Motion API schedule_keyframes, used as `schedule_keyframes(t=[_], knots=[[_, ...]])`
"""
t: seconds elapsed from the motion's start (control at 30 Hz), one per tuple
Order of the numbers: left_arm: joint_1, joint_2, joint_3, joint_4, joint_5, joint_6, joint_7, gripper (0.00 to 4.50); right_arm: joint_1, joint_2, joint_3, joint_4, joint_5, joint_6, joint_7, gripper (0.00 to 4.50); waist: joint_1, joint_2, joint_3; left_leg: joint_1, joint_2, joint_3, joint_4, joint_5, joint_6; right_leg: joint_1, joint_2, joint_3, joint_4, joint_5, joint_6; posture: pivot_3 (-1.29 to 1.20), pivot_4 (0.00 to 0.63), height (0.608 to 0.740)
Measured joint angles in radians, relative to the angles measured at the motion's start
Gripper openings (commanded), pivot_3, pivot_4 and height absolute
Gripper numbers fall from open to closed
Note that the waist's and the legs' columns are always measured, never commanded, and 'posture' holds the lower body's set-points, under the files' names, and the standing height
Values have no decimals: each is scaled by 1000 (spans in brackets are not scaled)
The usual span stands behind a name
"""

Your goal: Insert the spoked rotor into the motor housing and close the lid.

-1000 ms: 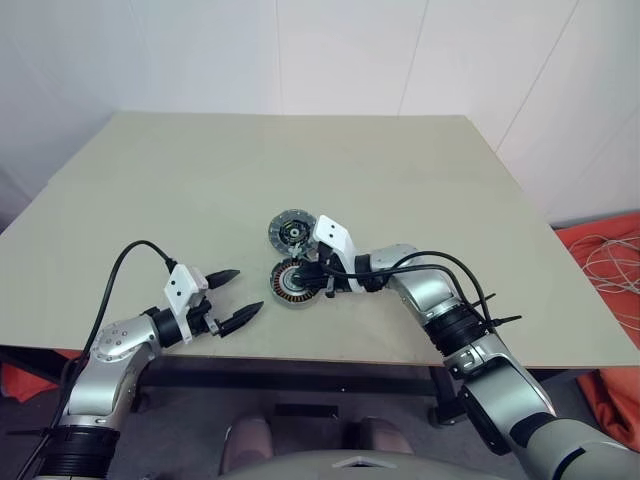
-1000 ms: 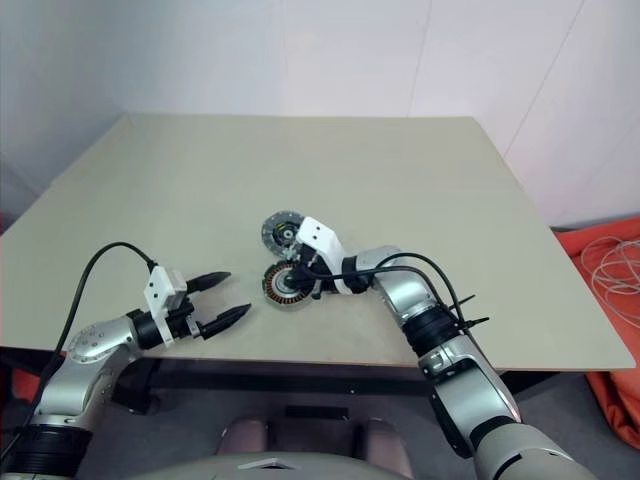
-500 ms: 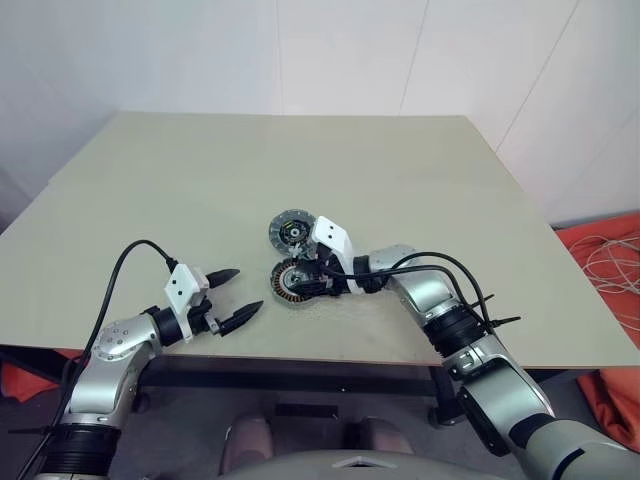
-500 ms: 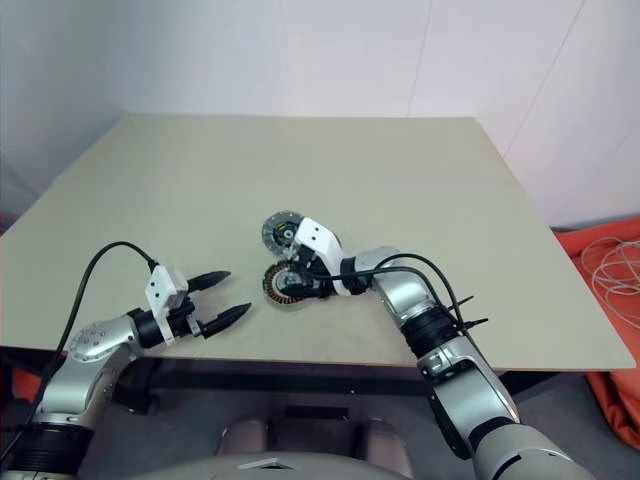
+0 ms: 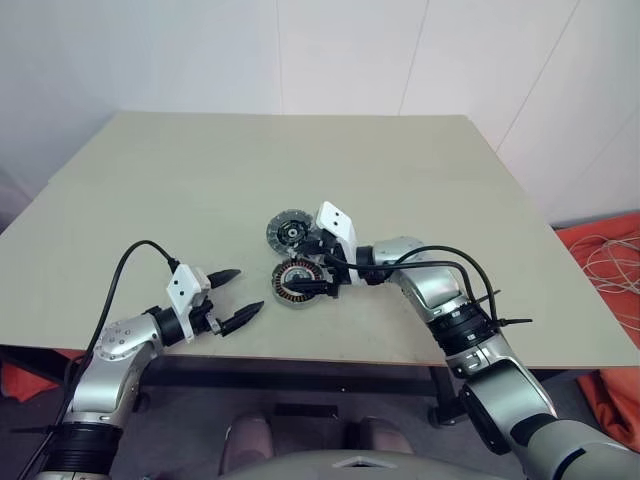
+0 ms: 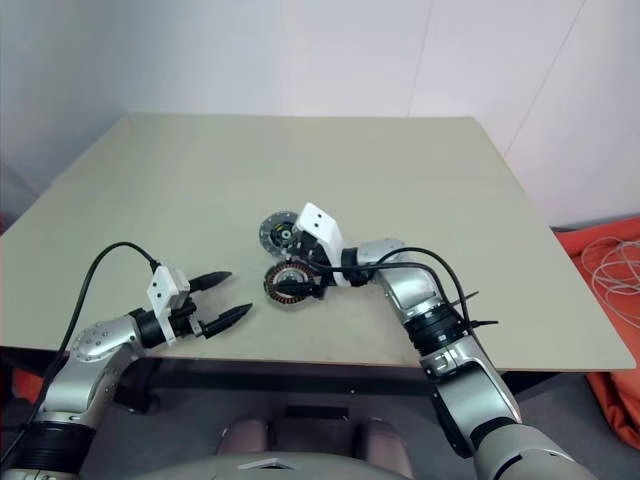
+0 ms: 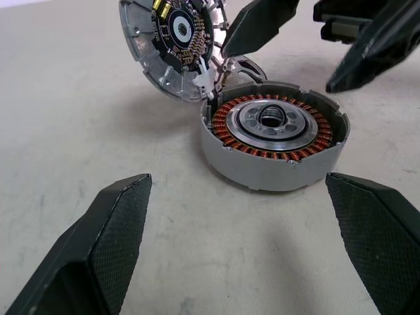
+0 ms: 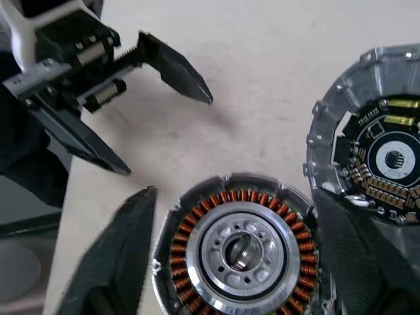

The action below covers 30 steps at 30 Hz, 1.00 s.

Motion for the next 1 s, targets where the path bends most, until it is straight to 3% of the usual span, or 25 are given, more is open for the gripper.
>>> schedule_keyframes(t=[0.3, 1.0], knots=[[-8, 0, -3, 9, 5, -10, 2, 4500, 9, 1, 9, 0, -3, -15, 1, 50, 0, 0, 0, 0, 0, 0, 0, 0, 0, 0, 0, 0, 0, 0, 0, 0, 0, 740], [-16, -4, -7, 11, 12, -14, 7, 4500, 4, 24, 13, 177, -48, -98, -42, 16, -1, 0, 0, 1, 0, 0, 0, 0, 0, 1, 0, 0, 0, 0, 0, 0, 0, 740]])
